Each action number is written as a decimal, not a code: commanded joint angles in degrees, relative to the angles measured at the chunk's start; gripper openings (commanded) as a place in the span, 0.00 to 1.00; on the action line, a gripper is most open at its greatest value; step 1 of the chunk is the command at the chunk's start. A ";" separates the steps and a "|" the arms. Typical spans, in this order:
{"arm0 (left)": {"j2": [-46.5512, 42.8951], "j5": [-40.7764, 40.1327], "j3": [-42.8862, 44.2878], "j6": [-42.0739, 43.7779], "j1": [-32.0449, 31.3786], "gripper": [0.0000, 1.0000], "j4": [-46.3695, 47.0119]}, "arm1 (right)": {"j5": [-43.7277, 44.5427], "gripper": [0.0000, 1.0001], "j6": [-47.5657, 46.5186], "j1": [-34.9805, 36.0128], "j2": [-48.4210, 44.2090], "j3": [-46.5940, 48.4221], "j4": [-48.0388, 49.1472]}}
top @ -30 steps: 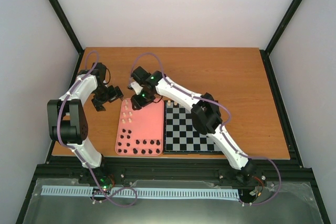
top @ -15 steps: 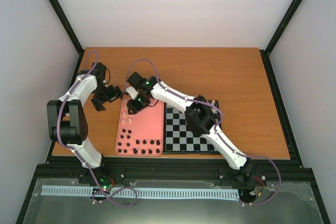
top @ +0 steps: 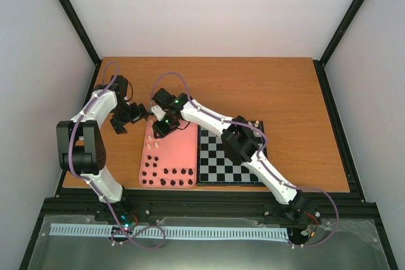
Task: Set up the chess pieces on the board
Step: Pick up the chess piece from the storage box, then place the chess piece on the chessboard, then pick up the chess piece from the storage box, then place the chess piece on the chessboard.
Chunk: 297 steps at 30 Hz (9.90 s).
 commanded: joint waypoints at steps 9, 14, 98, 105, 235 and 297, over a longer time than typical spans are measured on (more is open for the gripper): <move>-1.34 0.61 0.30 0.39 0.44 1.00 0.57 | 0.08 0.26 0.21 0.53 1.59 2.10 0.62; -1.43 0.63 0.39 0.48 0.44 1.00 0.50 | 0.96 0.14 -0.12 0.46 1.23 1.86 -0.30; -0.40 -0.21 1.53 0.90 0.44 1.00 -0.28 | 23.40 0.08 9.17 -26.72 -43.64 -63.60 4.51; -0.42 -0.25 1.62 0.92 0.44 1.00 -0.28 | 24.02 0.12 9.21 -26.70 -43.39 -63.11 4.20; -2.82 7.50 -4.99 -4.62 13.45 1.00 2.29 | 12.09 0.05 -3.04 3.25 -8.56 -4.57 -4.36; -1.36 8.04 -4.00 -3.38 13.45 1.00 2.20 | 26.56 0.07 9.08 -21.14 -43.30 -62.22 6.97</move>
